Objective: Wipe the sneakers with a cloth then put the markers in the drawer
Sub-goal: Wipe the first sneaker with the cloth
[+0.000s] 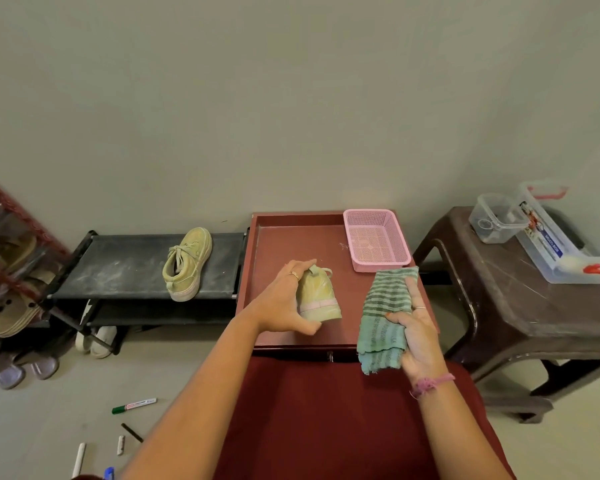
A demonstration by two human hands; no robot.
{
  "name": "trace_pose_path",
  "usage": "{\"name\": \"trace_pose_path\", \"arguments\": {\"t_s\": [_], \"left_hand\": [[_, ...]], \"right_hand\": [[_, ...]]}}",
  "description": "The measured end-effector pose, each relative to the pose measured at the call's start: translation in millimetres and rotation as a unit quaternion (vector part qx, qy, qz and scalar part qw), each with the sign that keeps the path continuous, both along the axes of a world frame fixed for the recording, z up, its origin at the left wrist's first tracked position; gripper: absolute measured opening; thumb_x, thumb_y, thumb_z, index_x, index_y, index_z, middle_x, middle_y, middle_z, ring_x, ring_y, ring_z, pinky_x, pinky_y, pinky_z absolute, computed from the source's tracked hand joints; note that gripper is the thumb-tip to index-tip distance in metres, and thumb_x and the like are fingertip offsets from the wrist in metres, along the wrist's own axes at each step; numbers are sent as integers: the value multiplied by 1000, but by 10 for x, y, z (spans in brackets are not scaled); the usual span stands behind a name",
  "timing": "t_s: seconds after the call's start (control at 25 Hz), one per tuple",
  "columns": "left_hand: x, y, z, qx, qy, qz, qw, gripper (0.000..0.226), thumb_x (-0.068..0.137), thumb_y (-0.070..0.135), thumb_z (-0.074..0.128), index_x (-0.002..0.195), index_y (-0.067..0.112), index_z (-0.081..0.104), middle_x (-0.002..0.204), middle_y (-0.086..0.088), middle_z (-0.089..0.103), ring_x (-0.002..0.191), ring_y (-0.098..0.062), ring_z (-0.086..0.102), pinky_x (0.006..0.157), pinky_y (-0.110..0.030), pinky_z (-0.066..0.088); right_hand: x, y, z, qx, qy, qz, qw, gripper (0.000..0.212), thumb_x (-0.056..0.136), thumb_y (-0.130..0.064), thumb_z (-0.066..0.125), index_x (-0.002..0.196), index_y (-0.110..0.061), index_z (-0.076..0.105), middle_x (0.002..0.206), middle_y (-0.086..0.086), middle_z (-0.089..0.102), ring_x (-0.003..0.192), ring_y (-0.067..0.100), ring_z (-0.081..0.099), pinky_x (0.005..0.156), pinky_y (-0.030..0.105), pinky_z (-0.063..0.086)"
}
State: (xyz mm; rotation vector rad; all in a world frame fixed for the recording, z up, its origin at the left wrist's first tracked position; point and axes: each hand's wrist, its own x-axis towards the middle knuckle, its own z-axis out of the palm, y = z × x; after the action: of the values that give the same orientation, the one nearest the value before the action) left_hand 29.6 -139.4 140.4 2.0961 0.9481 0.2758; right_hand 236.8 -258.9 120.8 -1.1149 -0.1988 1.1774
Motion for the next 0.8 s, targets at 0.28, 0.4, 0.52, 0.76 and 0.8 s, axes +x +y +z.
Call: {"name": "trace_pose_path", "arguments": {"t_s": [0.28,0.4,0.52,0.76,0.8], "left_hand": [[165,42,-205,-29,-76,48,996,118,60,24,86,151,27,12,137,12,29,127,-3,36,106,-10,26],[222,85,-262,-41,-101,62,992,115,56,25,88,149,27,19,136,11,32,125,-2,39,105,-13,30],[243,123,-275,-36,-122,82,988,107,53,31,88,142,35,27,132,13,37,123,2,42,103,-12,34],[234,126,-291,-36,-135,101,985,100,54,26,87,139,31,35,130,16,44,121,0,45,102,-21,41],[233,124,-280,-41,-139,102,984,96,53,25,86,136,30,37,128,16,46,121,-1,47,102,-23,42]], "right_hand": [[-180,143,79,10,-117,112,987,83,85,21,35,140,-41,38,135,-1,53,119,19,57,98,42,47],[-269,299,202,20,-274,182,944,85,85,21,35,145,-39,29,144,-8,41,130,8,44,109,31,38],[-376,425,248,41,-421,252,871,87,80,21,35,148,-33,23,150,-11,29,138,3,30,115,31,28],[-512,496,-9,26,-663,266,699,80,81,9,42,150,-24,17,156,-7,12,144,7,3,119,45,9],[-506,496,-43,29,-703,273,656,78,80,8,45,150,-19,22,157,-4,12,145,11,3,118,47,11]]}}
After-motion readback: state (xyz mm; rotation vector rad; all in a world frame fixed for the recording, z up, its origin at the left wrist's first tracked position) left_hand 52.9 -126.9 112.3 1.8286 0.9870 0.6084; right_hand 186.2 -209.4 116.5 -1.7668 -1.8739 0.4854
